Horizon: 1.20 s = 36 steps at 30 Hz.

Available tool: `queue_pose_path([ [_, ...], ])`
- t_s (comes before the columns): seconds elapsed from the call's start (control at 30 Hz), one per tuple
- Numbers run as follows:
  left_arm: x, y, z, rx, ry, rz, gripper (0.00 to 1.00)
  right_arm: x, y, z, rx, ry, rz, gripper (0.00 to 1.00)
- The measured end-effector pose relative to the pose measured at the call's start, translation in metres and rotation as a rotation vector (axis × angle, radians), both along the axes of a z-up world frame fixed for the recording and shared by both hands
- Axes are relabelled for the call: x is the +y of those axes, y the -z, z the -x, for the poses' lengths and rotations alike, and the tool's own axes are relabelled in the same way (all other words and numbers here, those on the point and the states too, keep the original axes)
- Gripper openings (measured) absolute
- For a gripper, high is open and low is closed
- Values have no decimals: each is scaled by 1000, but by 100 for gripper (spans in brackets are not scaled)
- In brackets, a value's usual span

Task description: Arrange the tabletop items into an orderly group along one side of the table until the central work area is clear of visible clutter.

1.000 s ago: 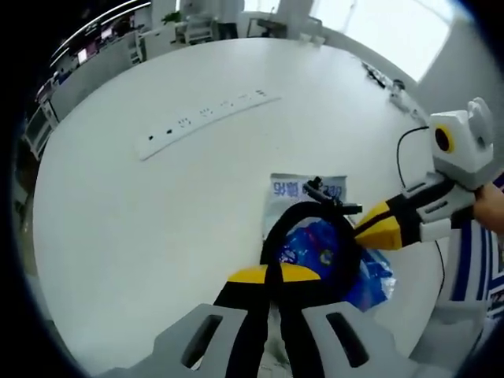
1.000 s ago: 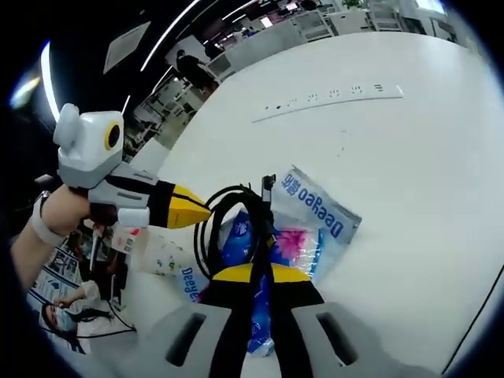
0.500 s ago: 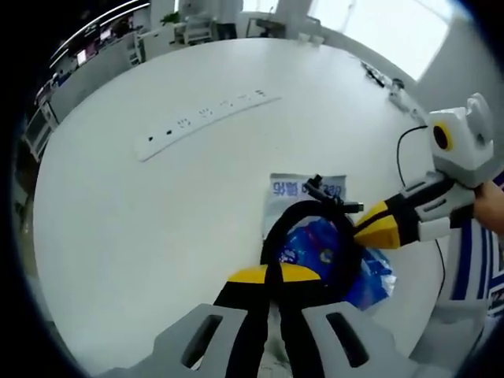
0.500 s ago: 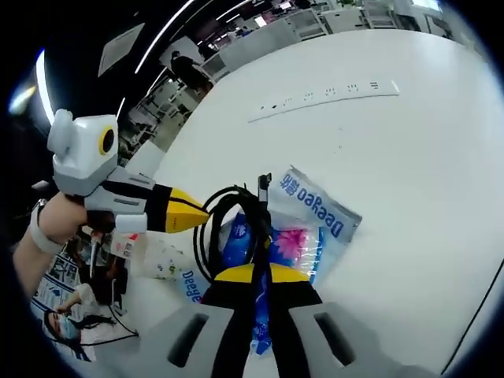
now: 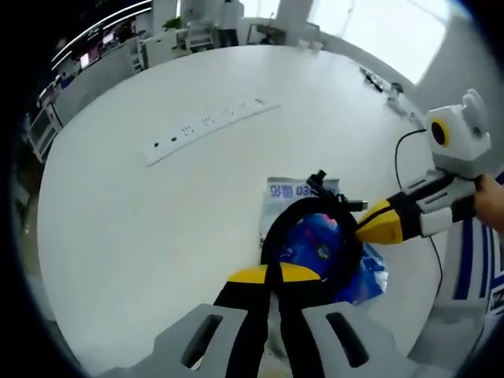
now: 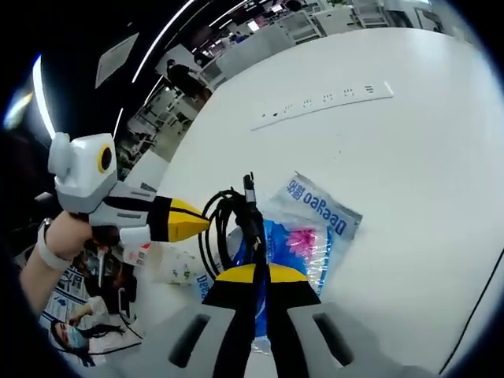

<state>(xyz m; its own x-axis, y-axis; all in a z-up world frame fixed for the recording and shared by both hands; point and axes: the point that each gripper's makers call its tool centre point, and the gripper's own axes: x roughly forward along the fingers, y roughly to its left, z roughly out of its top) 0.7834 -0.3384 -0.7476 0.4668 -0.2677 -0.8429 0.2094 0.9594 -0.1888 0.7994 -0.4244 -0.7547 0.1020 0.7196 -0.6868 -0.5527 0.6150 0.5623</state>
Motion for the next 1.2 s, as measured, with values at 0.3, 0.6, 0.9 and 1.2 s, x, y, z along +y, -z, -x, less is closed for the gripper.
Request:
queue_pose_path([
  [0.3,-1,-14,-1,-37,-8,2,0,-1,-11,2,2,9,-15,0],
  [0.6,-6,-29,6,-69,-7,-4,0,-7,-28,9,-17,8,-25,0],
  [0.9,-22,-50,22,-102,4,-19,0,-21,-46,27,-35,14,-45,0],
  [1.2,-51,-62,42,-128,34,-21,0,-49,-57,47,-42,39,-56,0],
])
